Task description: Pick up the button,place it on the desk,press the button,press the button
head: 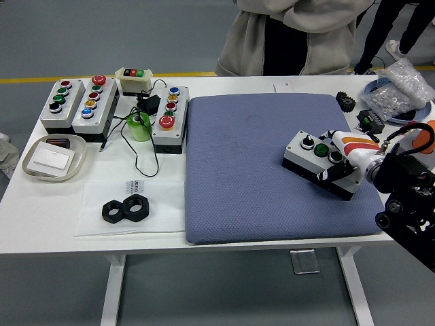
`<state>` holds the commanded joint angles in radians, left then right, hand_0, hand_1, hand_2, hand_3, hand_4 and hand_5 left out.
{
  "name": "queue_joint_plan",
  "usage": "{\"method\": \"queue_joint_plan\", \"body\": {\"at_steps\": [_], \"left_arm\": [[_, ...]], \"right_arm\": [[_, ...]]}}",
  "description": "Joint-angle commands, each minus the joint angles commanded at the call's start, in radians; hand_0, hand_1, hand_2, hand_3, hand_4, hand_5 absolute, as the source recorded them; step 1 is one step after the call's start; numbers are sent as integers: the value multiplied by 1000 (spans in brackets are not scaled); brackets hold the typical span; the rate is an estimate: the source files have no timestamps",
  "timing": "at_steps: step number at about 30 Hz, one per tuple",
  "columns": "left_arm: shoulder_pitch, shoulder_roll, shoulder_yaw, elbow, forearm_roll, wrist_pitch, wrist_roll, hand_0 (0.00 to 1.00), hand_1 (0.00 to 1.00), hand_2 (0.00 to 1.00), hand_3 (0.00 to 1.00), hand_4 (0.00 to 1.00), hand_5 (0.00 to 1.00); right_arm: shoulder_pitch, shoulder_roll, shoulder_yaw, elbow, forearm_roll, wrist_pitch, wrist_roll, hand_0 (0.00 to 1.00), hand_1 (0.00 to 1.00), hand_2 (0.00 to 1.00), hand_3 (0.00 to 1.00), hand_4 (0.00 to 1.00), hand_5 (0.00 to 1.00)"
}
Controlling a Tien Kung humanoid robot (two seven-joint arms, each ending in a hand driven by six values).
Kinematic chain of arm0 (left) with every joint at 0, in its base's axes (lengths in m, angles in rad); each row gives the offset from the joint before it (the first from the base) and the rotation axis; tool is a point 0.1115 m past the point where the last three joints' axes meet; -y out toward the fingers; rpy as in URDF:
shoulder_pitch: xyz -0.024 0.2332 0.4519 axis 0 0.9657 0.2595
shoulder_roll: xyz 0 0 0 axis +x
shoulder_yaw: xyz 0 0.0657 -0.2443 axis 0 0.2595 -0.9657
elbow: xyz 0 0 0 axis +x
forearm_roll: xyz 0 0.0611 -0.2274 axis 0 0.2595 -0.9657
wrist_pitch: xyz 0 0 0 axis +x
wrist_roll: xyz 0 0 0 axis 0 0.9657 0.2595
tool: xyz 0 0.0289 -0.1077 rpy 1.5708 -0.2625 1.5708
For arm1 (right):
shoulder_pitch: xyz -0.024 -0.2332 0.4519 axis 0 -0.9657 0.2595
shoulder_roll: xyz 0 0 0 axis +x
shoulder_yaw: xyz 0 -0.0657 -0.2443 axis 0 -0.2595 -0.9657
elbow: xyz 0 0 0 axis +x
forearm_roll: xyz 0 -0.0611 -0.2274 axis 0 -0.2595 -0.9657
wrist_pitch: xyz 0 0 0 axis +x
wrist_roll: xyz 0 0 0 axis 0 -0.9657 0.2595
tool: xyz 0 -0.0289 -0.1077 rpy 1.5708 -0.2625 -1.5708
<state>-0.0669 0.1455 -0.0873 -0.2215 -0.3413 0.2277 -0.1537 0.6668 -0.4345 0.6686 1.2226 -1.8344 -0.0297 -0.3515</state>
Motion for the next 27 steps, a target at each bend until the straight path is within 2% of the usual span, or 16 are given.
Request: {"method": "queue_joint_plan", "body": {"at_steps": [8,11,19,27], "left_arm": [[2,-1,-6,1,6,2,3,692,833,894,824,645,998],[3,-2,-14,2,16,3,6,692,833,894,824,645,998],[9,-3,-20,2,25,4,8,697,833,895,825,644,998],[4,-2,-12,2,15,2,4,699,834,894,826,643,998]], "right_arm": [[31,-64,-57,49,-23,74,108,764,586,605,827,956,198],[45,-83,-75,48,-23,91,176,764,586,605,827,956,198],[59,-107,-89,35,-33,113,298,805,615,621,838,947,168],[83,-118,-96,27,-75,120,369,827,620,630,840,937,135]]}}
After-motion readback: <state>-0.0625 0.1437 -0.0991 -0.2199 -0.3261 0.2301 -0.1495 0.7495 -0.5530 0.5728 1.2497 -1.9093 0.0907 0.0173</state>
